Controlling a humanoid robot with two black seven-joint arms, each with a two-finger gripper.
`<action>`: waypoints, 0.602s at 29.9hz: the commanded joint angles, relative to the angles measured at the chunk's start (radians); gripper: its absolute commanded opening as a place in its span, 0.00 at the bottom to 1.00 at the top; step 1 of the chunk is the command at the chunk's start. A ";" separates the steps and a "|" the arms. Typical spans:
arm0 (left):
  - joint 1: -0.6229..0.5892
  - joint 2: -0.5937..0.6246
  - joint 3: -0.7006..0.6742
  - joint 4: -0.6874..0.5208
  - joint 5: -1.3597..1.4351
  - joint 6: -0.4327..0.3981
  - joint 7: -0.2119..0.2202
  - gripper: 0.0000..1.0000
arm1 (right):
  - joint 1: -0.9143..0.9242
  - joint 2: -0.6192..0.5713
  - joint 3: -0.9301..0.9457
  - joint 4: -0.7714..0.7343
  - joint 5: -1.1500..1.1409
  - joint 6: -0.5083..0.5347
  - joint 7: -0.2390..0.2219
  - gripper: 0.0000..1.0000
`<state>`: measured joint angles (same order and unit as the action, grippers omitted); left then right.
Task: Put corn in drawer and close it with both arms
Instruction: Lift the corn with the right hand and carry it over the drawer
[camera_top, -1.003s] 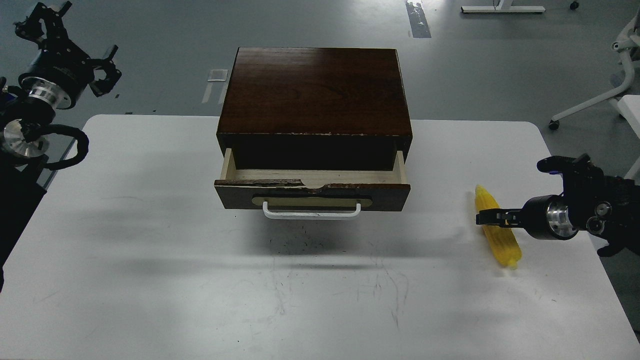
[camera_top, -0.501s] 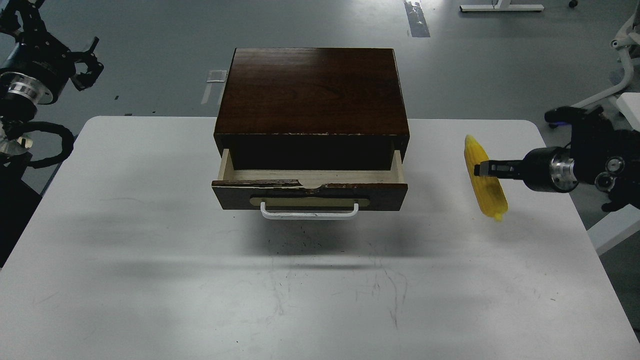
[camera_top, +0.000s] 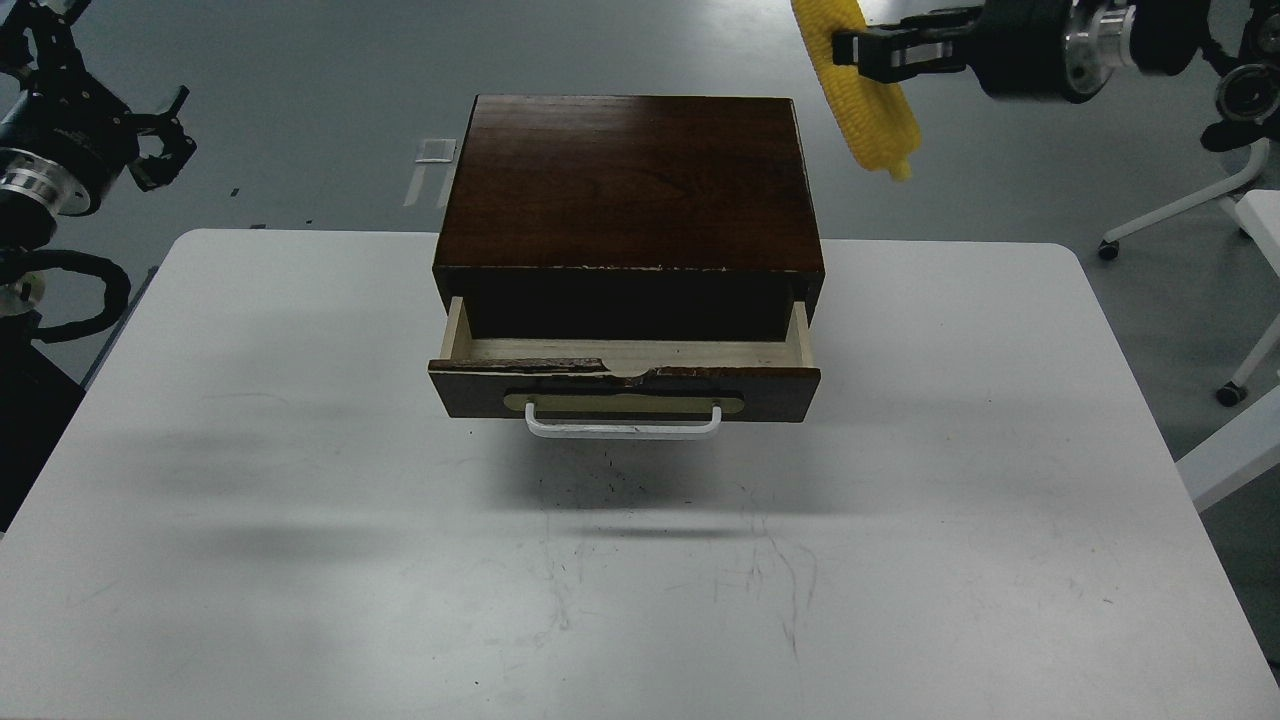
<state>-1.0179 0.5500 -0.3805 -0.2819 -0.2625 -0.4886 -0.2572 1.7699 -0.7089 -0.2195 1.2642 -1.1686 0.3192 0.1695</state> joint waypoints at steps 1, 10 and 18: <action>-0.011 -0.001 -0.001 0.000 0.011 0.000 0.027 0.98 | 0.032 0.107 0.000 0.032 -0.139 0.000 0.025 0.14; -0.005 0.001 -0.003 -0.002 0.016 0.000 0.023 0.98 | 0.002 0.259 -0.004 0.069 -0.393 0.000 0.064 0.14; -0.004 0.001 -0.003 -0.005 0.016 0.000 0.024 0.98 | -0.037 0.347 -0.017 0.069 -0.517 0.000 0.074 0.16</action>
<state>-1.0217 0.5509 -0.3835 -0.2864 -0.2457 -0.4886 -0.2333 1.7386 -0.3845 -0.2285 1.3329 -1.6605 0.3192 0.2429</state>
